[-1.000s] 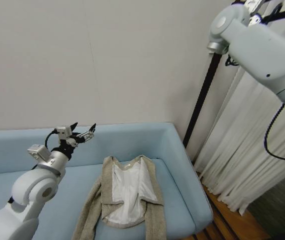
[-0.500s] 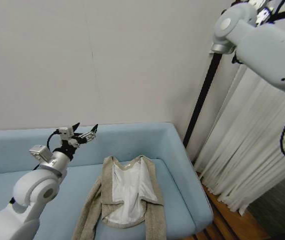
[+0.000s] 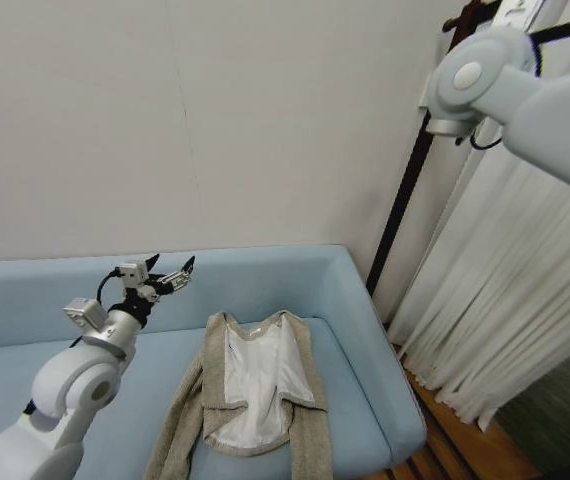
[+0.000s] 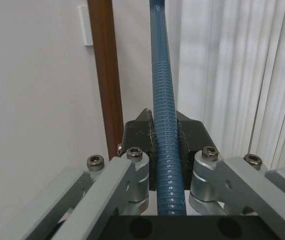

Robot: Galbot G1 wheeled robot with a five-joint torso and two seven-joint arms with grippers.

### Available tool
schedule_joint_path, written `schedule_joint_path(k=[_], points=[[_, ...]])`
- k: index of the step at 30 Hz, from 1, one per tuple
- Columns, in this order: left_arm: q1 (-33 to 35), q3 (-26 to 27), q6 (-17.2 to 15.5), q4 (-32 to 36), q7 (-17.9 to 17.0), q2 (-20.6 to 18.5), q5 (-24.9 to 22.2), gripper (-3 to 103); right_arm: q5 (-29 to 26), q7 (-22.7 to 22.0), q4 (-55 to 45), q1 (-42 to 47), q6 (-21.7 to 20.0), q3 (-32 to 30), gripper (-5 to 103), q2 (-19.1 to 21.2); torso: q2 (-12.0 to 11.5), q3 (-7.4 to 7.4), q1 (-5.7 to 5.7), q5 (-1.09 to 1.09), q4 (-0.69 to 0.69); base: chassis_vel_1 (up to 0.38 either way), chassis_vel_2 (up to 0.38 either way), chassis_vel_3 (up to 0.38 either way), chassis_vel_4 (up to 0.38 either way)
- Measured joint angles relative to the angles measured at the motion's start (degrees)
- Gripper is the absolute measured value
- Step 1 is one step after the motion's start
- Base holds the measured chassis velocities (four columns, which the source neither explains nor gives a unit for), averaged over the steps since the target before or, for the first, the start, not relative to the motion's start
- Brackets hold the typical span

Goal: Pick up the clothes from the sofa and hang them on the clothes hanger.

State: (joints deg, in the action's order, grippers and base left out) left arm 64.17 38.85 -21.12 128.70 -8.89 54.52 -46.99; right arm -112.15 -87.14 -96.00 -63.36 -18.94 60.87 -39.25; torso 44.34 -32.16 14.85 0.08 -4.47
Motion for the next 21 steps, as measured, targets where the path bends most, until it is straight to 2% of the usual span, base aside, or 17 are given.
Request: schedule_joint_path(k=[6,8,9,11,13,14,16,17,20,21], points=[[1.1,0.6,0.4,-2.6,0.7,0.2,0.3,100,-2.7,0.1,-10.6,-0.4,0.1,0.4,8,5.0,0.0,0.00,0.00,0.00,0.01,0.000,0.000,0.000,0.000],[1.5,0.4,0.9,-4.7,1.1,0.1,0.7,100,-4.0,2.2,-15.8,1.0,0.1,-0.9,8,8.5,0.0,0.00,0.00,-0.01,0.00,0.000,0.000,0.000,0.000],[1.5,0.4,0.9,-4.7,1.1,0.1,0.7,100,-4.0,2.2,-15.8,1.0,0.1,-0.9,8,8.5,0.0,0.00,0.00,-0.01,0.00,0.000,0.000,0.000,0.000],[1.5,0.0,1.6,-7.2,1.9,-0.3,1.4,100,-4.2,6.5,-19.1,4.4,-0.6,-4.1,8,12.2,0.0,0.00,0.00,0.02,0.01,0.000,0.000,0.000,0.000],[0.9,-0.9,2.1,-9.9,2.2,-0.7,1.7,100,-4.4,15.8,-21.2,10.7,-1.5,-10.8,8,16.9,0.0,-0.01,0.00,0.01,0.01,0.000,0.000,0.000,0.000],[0.9,-0.9,2.1,-9.9,2.2,-0.7,1.7,100,-4.4,15.8,-21.2,10.7,-1.5,-10.8,8,16.9,0.0,-0.01,0.00,0.01,0.01,0.000,0.000,0.000,0.000],[0.2,-2.0,2.5,-12.1,2.3,-1.2,2.0,100,-3.1,28.7,-21.9,20.0,-2.9,-20.6,8,21.6,0.0,-0.01,0.01,0.01,0.00,0.000,0.000,0.000,0.000],[0.0,-2.4,2.7,-12.8,2.5,-1.5,2.2,100,-1.7,35.4,-21.9,24.7,-3.5,-23.7,8,23.7,0.0,0.01,0.00,0.01,-0.05,0.000,0.000,0.000,0.000],[0.0,-3.5,3.0,-14.1,3.1,-2.3,2.4,100,4.5,54.0,-20.3,32.7,-2.8,-23.5,8,27.9,0.0,0.00,0.00,0.05,-0.03,0.000,0.000,0.000,0.000],[0.0,-3.5,3.0,-14.1,3.1,-2.3,2.4,100,4.5,54.0,-20.3,32.7,-2.8,-23.5,8,27.9,0.0,0.00,0.00,0.05,-0.03,0.000,0.000,0.000,0.000]])
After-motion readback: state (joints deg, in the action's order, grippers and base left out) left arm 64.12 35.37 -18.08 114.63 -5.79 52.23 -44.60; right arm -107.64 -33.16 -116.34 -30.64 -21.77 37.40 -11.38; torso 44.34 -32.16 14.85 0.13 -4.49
